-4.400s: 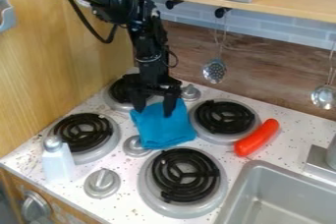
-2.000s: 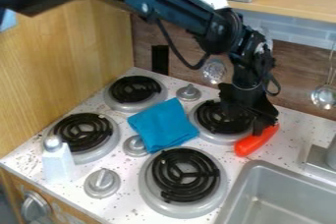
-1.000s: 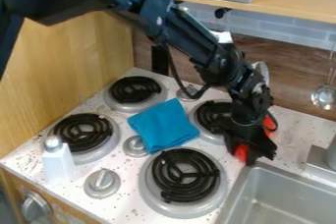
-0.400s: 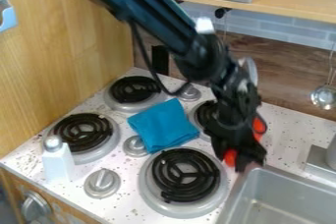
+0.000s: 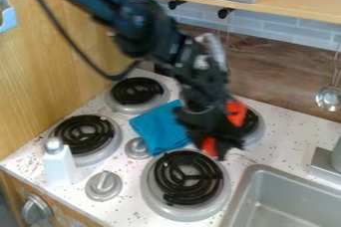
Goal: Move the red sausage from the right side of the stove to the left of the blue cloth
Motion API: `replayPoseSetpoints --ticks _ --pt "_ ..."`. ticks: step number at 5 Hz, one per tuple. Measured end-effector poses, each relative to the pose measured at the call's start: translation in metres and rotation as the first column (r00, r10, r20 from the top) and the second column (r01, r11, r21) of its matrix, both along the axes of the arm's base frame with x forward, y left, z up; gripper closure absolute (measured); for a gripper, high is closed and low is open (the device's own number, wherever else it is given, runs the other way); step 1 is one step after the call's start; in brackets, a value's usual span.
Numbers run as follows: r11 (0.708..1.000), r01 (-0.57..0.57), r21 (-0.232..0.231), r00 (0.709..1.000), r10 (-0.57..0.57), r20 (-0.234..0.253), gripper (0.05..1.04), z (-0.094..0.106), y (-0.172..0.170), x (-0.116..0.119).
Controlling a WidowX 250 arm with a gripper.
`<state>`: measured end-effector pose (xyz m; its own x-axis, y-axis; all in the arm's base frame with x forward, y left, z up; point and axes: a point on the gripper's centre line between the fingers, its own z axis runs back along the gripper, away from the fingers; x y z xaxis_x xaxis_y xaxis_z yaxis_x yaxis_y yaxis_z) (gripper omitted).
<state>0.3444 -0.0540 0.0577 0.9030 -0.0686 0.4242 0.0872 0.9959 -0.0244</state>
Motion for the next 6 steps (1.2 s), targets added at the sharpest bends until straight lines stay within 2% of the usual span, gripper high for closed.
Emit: replayPoseSetpoints --ticks 1,3,4,6 --pt "0.998 -0.066 0.007 0.998 0.066 -0.006 0.53 -0.004 0.02 -0.011" --pt "0.973 -0.229 0.032 0.973 0.23 -0.024 0.529 -0.019 0.07 -0.004" --pt "0.958 -0.285 0.025 0.958 0.285 -0.014 0.53 -0.022 0.087 0.012" --pt "0.941 -0.338 0.026 0.941 0.339 -0.016 0.53 -0.024 0.106 0.028"
